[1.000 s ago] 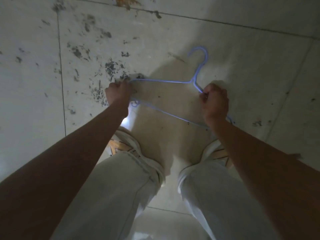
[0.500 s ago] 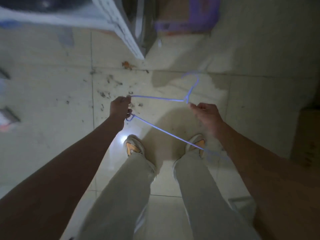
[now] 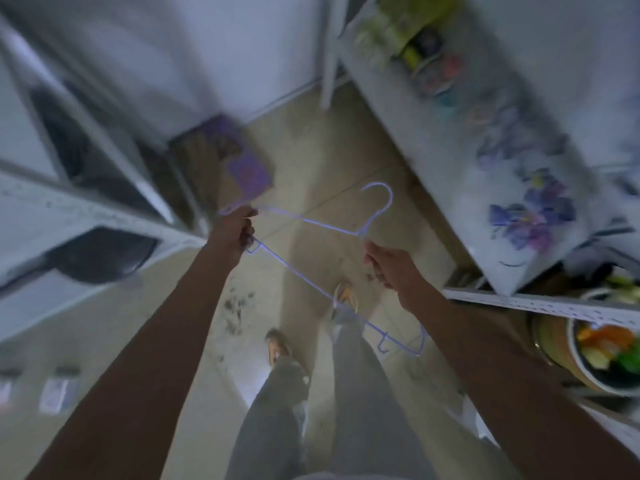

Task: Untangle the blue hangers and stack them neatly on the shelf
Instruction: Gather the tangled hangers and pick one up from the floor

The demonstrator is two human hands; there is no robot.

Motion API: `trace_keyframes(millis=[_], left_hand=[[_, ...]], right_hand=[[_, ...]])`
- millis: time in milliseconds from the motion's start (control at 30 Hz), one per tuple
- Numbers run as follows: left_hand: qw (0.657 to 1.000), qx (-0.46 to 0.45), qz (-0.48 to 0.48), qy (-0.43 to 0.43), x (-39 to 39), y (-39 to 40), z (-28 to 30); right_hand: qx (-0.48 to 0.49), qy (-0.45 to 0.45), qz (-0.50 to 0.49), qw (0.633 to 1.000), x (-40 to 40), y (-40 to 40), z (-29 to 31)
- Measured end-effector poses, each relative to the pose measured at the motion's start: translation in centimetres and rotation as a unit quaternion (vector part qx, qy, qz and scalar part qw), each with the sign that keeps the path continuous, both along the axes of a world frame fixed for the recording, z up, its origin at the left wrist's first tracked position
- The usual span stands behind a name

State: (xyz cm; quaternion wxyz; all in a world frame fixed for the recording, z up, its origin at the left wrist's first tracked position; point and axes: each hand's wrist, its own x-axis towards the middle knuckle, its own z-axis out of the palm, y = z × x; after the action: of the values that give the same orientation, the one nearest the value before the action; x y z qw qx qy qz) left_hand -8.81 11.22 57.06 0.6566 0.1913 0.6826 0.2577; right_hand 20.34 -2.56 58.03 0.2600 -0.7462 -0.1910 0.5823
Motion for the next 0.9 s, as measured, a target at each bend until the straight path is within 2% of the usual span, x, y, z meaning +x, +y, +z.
trace_keyframes(millis=[167,300,367,500,600,733,900], left_hand=[[0.975,0.079,-0.114,-0.175,12.5,3.6,13.2],[0.915,0.066,-0.218,-0.332,24.7,-0.2,20.8],[0.887,0.049,-0.281,-0.362,29.4,-3.7,23.0],[0.845,0.129,-0.453,-0.252,38.5,-9.9,25.7],[0.826,0.180,-0.500,-0.186,43.8,-10.9,26.3],[0.827,0.210,-0.502,-0.138,49.2,-10.5,25.7],[0.825,0.233,-0.506,-0.092,54.4,-10.4,24.5]], right_hand=[[0.123,-0.047,-0.185,0.974,7.5,-2.7,12.4],[0.196,-0.017,-0.336,0.921,12.6,-5.3,18.2],[0.225,-0.006,-0.400,0.888,14.5,-6.3,20.0],[0.253,0.015,-0.508,0.824,20.9,-8.5,23.4],[0.268,0.011,-0.555,0.788,25.9,-9.0,25.0],[0.267,-0.003,-0.559,0.785,31.4,-9.2,26.2],[0.295,-0.094,-0.515,0.800,35.9,-9.1,25.1]])
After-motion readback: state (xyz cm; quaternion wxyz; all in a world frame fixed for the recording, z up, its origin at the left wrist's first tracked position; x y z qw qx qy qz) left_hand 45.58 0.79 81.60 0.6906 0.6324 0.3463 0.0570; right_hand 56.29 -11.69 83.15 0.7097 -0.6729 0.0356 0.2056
